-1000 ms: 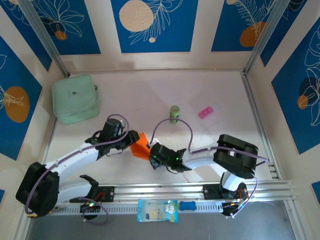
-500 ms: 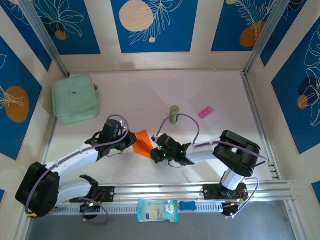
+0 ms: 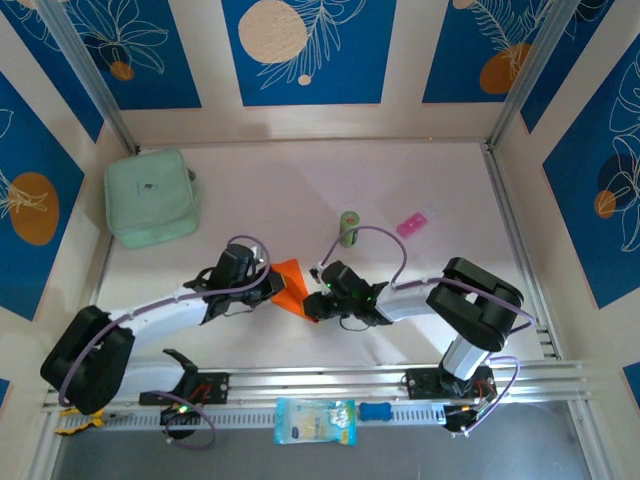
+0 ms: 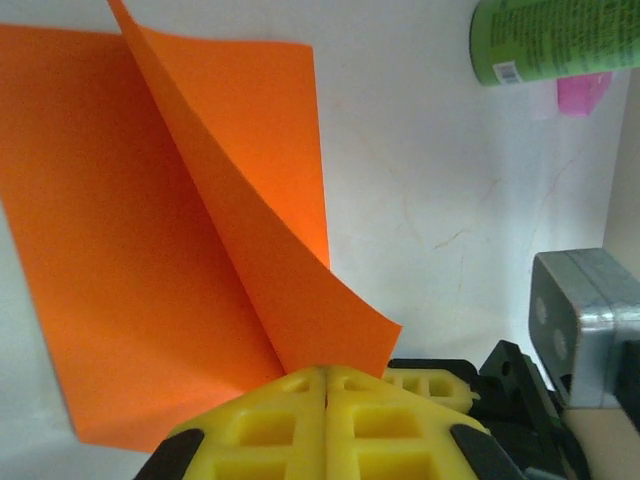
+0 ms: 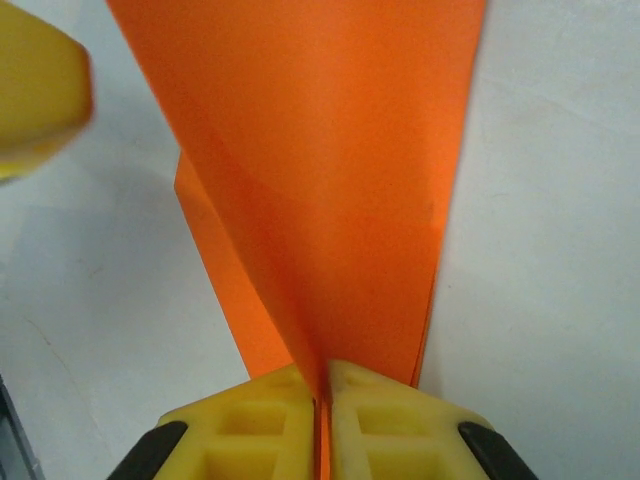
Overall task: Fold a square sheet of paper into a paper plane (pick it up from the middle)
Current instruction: Fourth fold the wing at the center of the table.
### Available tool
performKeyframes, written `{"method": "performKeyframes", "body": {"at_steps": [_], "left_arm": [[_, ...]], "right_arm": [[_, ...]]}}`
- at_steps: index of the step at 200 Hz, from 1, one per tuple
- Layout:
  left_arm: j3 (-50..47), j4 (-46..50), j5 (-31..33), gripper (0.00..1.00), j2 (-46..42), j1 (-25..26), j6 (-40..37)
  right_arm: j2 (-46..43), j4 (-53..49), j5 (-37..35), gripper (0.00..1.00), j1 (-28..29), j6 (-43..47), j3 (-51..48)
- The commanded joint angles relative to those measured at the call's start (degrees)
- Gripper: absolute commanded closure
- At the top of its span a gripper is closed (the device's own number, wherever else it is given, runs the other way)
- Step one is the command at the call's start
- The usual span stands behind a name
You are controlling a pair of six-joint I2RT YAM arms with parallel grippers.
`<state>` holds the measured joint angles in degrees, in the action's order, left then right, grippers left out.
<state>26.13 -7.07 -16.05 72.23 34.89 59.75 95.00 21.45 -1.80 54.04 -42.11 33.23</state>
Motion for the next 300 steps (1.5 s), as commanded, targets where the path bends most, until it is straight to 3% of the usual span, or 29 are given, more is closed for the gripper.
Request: {"method": "performKeyframes", "body": {"at_steps": [1,138,300], "left_arm": [[0.6,-4.8,-0.6,0.94,2.8,1.9,1.1],[4.7,-9.5,0.8,0.94,12.4,3.4,0.5],[8.8,-3.9,4.0,0.91,16.2,3.3,-1.2]], "right_arm": [[0.7,-2.7,2.9,0.88,-1.0,-3.0,-2.3],[0.5,-1.3,4.8,0.87,-2.7,-8.2,-4.3],[0.8,-5.4,5.1,0.88,-3.0,-8.5,-2.6]]}}
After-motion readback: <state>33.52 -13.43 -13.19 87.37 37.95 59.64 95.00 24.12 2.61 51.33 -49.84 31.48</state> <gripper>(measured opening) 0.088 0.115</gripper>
